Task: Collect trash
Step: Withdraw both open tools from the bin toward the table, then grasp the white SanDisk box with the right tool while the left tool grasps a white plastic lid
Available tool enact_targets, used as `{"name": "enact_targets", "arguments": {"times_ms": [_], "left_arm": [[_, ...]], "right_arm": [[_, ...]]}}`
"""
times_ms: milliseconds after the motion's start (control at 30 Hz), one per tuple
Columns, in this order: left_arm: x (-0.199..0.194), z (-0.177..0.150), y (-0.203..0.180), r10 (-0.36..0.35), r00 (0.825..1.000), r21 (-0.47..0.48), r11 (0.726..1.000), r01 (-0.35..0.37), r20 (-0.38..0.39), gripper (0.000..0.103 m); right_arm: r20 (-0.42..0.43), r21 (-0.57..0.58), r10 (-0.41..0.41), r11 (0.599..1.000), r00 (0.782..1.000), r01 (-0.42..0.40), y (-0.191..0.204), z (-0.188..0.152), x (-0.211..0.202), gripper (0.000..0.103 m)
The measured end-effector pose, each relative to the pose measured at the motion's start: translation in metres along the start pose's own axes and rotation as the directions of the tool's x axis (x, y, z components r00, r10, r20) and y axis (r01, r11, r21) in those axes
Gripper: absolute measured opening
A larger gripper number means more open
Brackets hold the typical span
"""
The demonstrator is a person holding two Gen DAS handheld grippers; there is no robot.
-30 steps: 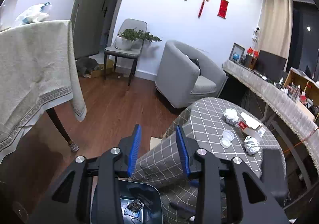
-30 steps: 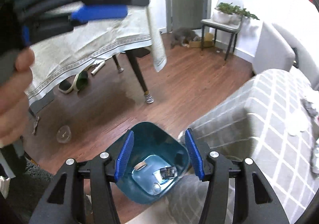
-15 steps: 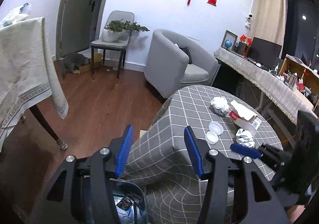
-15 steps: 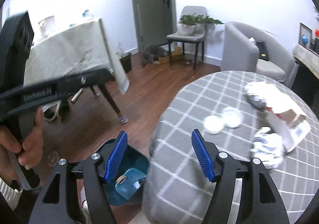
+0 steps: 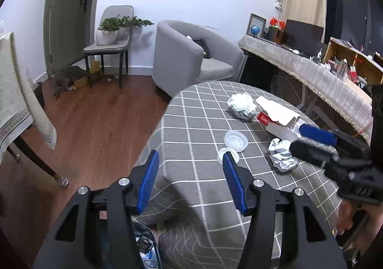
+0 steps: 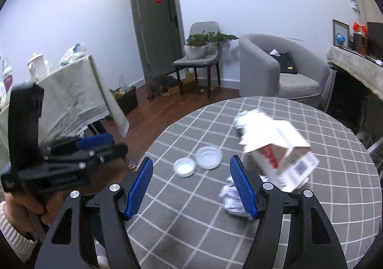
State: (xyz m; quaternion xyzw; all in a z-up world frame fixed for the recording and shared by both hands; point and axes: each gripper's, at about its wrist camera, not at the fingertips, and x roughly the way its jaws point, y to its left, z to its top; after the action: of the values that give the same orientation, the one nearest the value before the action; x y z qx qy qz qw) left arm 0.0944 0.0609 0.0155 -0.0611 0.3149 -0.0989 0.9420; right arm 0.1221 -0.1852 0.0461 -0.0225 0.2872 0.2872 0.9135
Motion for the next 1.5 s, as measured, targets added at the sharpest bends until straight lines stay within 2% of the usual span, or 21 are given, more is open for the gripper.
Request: {"name": "enact_targets", "arguments": {"times_ms": [333,367,433,533,633,700,833,933,1133,1300,1500], "left_arm": [[0.037,0.000,-0.022,-0.033,0.997,0.053,0.998,0.037,-0.067,0.058],[0.038,-0.001,-0.023,-0.036,0.997,0.057,0.998,0.040,-0.072,0.058],[0.043,-0.003,-0.026,-0.038,0.996,0.073,0.996,0.044,-0.082,0.058],[0.051,-0.005,-0.031,-0.035,0.995,0.085,0.995,0.043,-0.093,0.057],[0.058,-0.006,-0.036,-0.038,0.994,0.099,0.994,0.049,-0.107,0.056],[0.062,-0.007,-0.038,-0.041,0.992,0.108,0.993,0.053,-0.118,0.054],[0.067,-0.008,-0.041,-0.043,0.990,0.123,0.991,0.059,-0.133,0.043],[0.070,-0.008,-0.044,-0.053,0.989,0.127,0.989,0.071,-0.136,0.042],[0.073,-0.006,-0.045,-0.059,0.988,0.128,0.989,0.078,-0.141,0.033],[0.075,-0.004,-0.044,-0.069,0.988,0.116,0.990,0.086,-0.140,0.033],[0.075,-0.003,-0.041,-0.089,0.986,0.104,0.989,0.105,-0.142,0.033]], "right_arm": [[0.008,0.067,-0.016,0.998,1.000,0.016,-0.046,0.006,-0.005,0.067],[0.008,0.073,-0.018,0.997,1.000,0.018,-0.049,0.006,-0.006,0.066],[0.002,0.096,-0.009,0.995,1.000,0.008,-0.059,0.007,-0.005,0.057],[-0.006,0.141,0.006,0.990,1.000,-0.005,-0.077,0.006,-0.003,0.052],[-0.016,0.153,-0.021,0.988,1.000,0.023,-0.086,0.006,-0.001,0.047],[-0.027,0.157,-0.027,0.987,0.999,0.031,-0.088,0.006,0.000,0.043],[-0.057,0.155,-0.033,0.987,0.998,0.041,-0.092,0.005,0.008,0.038],[-0.070,0.152,-0.041,0.987,0.997,0.051,-0.094,0.004,0.012,0.036],[-0.085,0.146,-0.057,0.987,0.995,0.069,-0.095,0.005,0.021,0.032],[-0.087,0.137,-0.068,0.987,0.994,0.079,-0.096,0.009,0.028,0.032],[-0.092,0.138,-0.066,0.987,0.994,0.078,-0.093,0.012,0.040,0.025]]}}
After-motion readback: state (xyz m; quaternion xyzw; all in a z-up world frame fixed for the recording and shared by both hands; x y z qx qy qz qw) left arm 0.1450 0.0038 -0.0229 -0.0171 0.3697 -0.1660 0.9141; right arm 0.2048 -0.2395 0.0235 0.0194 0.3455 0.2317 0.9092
